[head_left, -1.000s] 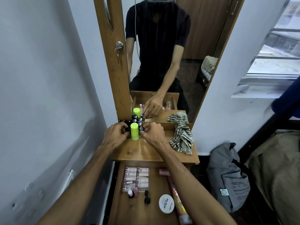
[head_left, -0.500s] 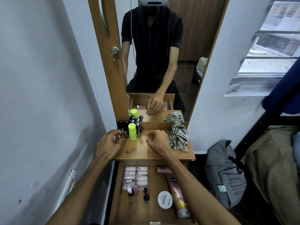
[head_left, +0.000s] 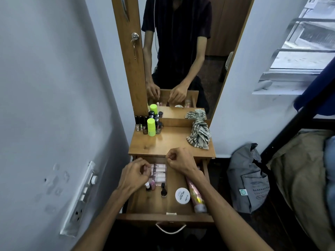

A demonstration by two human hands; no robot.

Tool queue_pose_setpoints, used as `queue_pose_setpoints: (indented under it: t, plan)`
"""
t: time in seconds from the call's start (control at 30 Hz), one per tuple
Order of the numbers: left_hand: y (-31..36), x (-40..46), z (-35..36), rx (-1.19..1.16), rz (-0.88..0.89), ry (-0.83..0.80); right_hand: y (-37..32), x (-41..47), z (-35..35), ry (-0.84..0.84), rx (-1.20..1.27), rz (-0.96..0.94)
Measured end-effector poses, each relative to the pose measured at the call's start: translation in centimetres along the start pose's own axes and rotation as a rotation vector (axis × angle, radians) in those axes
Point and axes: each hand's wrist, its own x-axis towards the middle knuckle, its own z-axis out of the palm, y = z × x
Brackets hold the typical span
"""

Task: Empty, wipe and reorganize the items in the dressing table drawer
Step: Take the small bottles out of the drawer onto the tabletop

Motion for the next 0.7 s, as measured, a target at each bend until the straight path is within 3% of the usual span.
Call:
queue_pose_setpoints:
  t: [0.17,0.33,0.7]
  plan:
    - [0.0,-2.8,1.3,0.052,0.016,-0.089,-0.3,-3.9,0.8,-0.152,-0.069,0.03]
    - [-0.2,-4.3,1.8,0.099,0.01,-0.074,-0.5,-7.0,2.1,-0.248,-0.114,-0.011]
    - [-1.0,-4.6,2.6,0.222,-0.058,-0.109,-0.2,-9.0,3.8,-0.195,-0.157,0.036]
